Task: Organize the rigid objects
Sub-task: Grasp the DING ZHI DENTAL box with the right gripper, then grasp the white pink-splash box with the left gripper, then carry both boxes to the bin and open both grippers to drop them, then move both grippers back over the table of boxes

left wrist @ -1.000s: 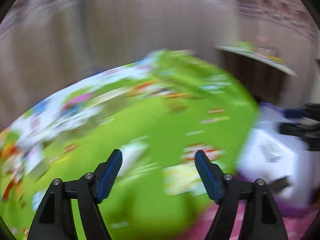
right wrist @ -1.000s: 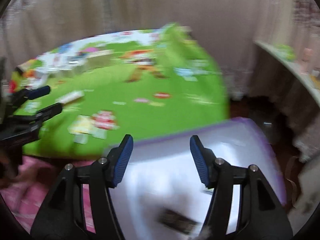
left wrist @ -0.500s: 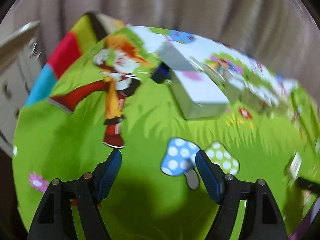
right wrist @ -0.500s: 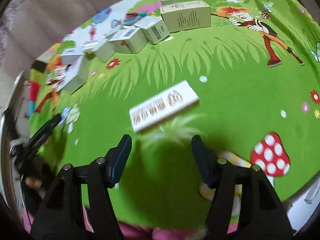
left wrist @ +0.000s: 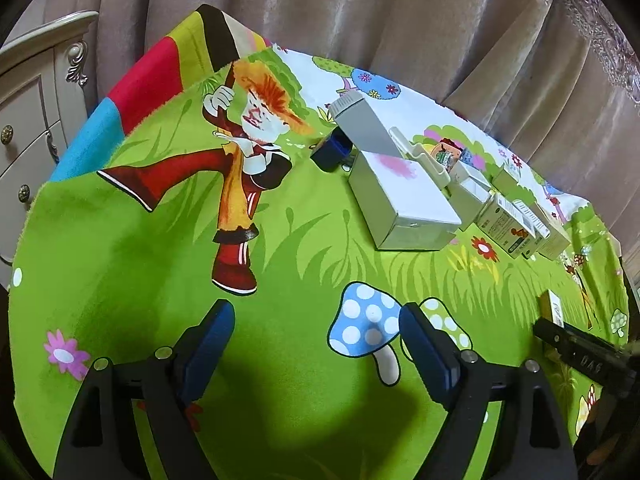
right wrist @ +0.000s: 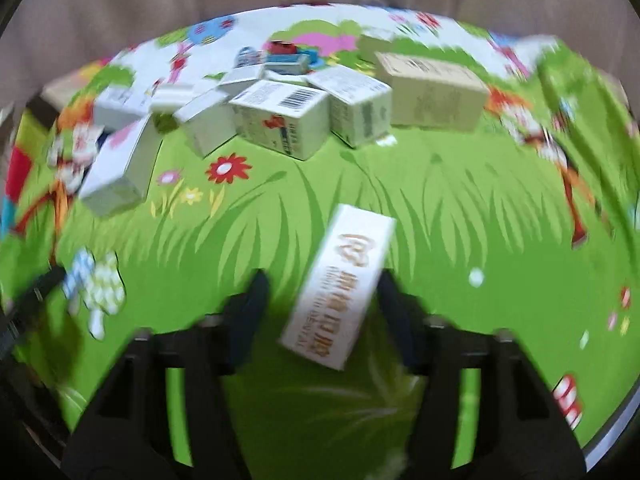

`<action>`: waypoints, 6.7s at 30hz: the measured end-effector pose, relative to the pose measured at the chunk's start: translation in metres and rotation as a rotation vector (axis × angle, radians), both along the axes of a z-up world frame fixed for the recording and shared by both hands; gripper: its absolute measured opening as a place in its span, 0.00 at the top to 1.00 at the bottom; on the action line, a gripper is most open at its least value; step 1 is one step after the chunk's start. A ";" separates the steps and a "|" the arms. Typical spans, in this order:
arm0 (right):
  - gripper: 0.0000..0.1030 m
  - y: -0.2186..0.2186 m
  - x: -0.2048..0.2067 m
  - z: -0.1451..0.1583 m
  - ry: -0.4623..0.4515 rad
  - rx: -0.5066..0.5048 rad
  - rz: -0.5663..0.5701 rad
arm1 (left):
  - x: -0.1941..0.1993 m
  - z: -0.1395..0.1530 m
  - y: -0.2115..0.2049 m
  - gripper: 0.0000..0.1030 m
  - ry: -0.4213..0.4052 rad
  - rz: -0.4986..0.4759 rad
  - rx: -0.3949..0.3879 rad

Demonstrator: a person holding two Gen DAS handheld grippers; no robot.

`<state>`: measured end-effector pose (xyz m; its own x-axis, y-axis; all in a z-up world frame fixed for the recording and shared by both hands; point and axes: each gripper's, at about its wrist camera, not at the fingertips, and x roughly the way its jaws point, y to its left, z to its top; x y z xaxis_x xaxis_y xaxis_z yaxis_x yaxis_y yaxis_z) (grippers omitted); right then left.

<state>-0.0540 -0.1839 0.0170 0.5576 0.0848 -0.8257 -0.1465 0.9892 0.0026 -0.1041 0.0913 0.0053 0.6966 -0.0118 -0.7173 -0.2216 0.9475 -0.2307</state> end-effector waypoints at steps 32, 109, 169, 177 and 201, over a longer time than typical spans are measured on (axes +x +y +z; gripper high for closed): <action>0.65 -0.040 0.011 -0.005 -0.078 0.039 0.169 | 0.145 -0.001 -0.057 0.21 0.113 -0.011 0.101; 0.67 -0.089 -0.128 0.063 -0.204 0.130 0.130 | -0.079 0.054 -0.180 0.34 -0.119 -0.393 0.353; 0.57 -0.382 -0.280 0.071 -0.180 -0.068 -0.519 | -0.192 0.072 -0.474 0.33 -0.170 -1.385 0.358; 0.39 -0.373 -0.272 0.080 -0.207 -0.072 -0.532 | -0.148 0.089 -0.430 0.26 -0.237 -1.178 0.297; 0.31 -0.143 -0.040 0.023 -0.023 -0.023 0.154 | 0.052 0.007 -0.045 0.18 0.035 -0.046 0.269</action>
